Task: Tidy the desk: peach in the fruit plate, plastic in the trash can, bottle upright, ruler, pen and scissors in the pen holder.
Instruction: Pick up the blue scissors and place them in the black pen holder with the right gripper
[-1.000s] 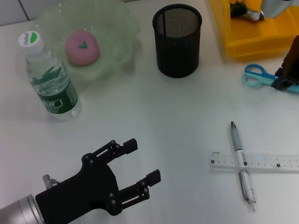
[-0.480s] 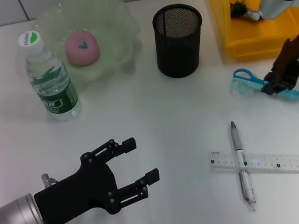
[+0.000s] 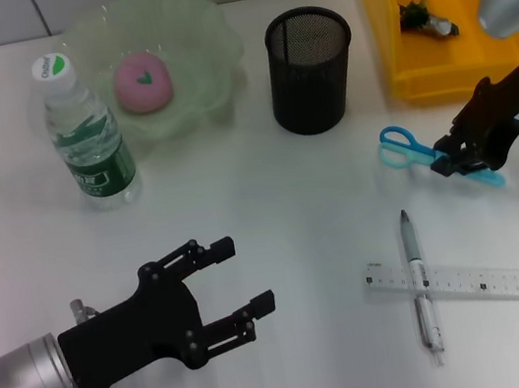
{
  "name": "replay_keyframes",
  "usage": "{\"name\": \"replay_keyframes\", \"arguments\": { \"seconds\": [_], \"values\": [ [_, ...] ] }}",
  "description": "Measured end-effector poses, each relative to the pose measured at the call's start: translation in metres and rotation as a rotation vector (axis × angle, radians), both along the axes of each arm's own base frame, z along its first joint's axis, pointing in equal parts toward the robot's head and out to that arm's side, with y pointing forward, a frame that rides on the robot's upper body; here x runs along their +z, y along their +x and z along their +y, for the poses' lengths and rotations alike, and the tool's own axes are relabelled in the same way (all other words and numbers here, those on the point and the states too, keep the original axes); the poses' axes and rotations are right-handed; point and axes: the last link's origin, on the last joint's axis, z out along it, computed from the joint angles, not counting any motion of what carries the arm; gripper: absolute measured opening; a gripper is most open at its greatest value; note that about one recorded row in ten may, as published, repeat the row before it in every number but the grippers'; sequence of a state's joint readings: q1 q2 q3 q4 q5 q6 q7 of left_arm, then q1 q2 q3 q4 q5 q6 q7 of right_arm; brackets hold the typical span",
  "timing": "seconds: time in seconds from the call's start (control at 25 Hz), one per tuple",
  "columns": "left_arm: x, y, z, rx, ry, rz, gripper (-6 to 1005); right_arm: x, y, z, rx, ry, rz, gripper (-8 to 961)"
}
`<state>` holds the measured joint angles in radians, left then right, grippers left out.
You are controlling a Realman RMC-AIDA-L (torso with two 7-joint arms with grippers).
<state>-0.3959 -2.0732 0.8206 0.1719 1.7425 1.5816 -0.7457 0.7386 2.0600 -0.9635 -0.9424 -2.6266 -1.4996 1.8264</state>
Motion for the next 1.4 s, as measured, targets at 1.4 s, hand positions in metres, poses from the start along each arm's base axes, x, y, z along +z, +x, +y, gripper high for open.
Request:
{"name": "replay_keyframes", "arguments": {
  "seconds": [1.4],
  "values": [
    [0.007,0.011,0.009,0.040,0.057,-0.112,783,-0.001,0.034,-0.065,0.304,0.276,0.697,235]
  ]
}}
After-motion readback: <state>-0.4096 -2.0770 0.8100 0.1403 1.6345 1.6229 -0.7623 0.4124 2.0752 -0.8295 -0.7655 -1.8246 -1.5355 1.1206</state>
